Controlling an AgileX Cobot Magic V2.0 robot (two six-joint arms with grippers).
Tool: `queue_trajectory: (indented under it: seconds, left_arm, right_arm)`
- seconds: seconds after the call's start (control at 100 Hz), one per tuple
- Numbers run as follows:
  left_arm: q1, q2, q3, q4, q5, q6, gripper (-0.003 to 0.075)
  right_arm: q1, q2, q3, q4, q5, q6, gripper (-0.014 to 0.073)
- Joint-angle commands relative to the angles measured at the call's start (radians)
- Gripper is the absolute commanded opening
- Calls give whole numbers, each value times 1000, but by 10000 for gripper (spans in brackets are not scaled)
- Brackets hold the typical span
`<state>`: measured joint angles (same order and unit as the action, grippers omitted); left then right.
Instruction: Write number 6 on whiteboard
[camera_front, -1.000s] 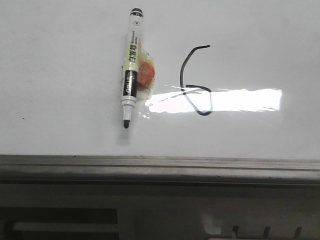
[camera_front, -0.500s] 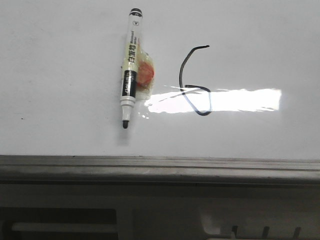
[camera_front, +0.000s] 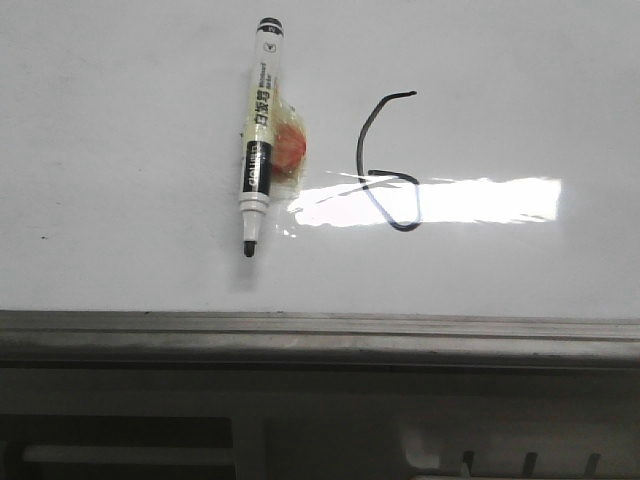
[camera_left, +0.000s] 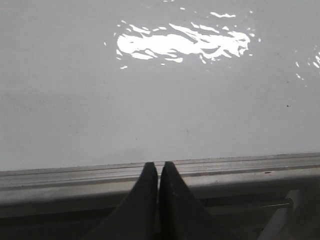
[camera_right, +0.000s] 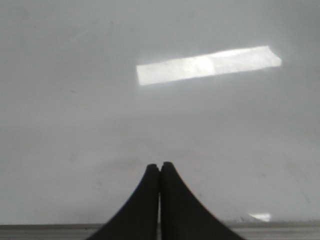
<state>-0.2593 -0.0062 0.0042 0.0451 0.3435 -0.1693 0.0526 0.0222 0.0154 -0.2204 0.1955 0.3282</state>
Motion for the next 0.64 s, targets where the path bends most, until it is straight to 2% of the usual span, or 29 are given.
queue_trajectory:
  seconds: [0.0, 0.11, 0.63]
  left_arm:
    - [1, -23, 44, -4, -38, -10, -19]
    - [1, -23, 44, -4, -38, -10, -19]
    - [1, -23, 44, -4, -38, -10, -19]
  right_arm:
    - [-16, -23, 25, 1, 15, -14, -54]
    - [-16, -50, 25, 1, 119, -14, -54]
    - [-16, -52, 25, 1, 112, -17, -54]
